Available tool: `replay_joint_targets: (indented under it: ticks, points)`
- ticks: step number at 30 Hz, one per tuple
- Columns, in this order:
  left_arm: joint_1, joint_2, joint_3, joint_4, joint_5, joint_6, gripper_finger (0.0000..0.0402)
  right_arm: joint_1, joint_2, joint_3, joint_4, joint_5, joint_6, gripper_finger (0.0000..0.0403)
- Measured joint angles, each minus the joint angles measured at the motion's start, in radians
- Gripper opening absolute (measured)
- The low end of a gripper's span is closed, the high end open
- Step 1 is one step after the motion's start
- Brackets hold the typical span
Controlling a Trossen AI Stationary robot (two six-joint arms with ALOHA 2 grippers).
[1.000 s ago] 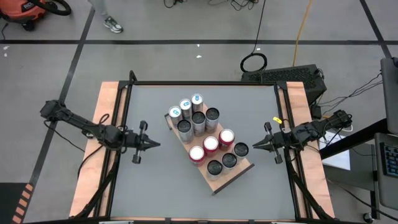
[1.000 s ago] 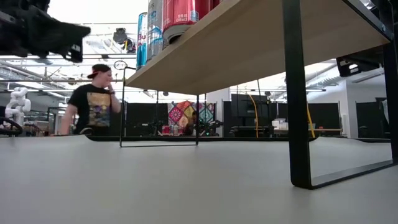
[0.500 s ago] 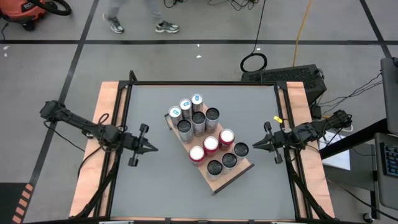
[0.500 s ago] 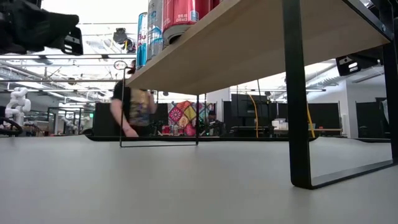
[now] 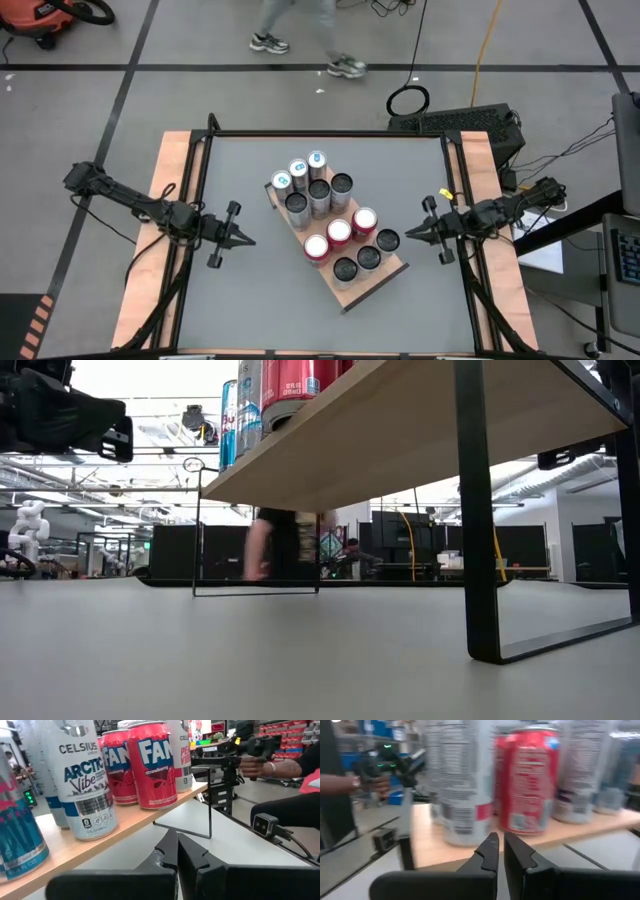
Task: Place canned beverage on shelf
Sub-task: Return to Home Position
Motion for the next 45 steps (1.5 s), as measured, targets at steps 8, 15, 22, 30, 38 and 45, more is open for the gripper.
replay_joint_targets:
  ticks: [8,15,22,30,38,45]
  points:
    - [0.000,0.000,0.000,-0.001,-0.021,-0.007,0.0000,-0.005,0.000,-0.011,0.080,-0.068,-0.087,0.0000]
    - [0.014,0.000,0.000,-0.005,0.003,0.000,0.0000,-0.079,0.000,-0.011,0.089,-0.068,-0.129,0.0000]
    - [0.050,0.000,-0.001,-0.041,0.009,0.000,0.0000,-0.213,0.000,-0.011,0.094,-0.170,-0.134,0.0000]
    - [0.095,-0.001,-0.001,-0.023,0.068,0.000,0.0000,-0.353,0.000,-0.012,0.078,-0.253,-0.085,0.0000]
    - [0.182,-0.023,-0.001,-0.029,0.145,-0.002,0.0000,-0.377,0.001,-0.012,0.024,-0.225,-0.065,0.0000]
    - [0.277,-0.073,-0.001,-0.086,0.241,-0.027,0.0000,-0.377,0.001,-0.012,0.006,-0.222,-0.073,0.0000]
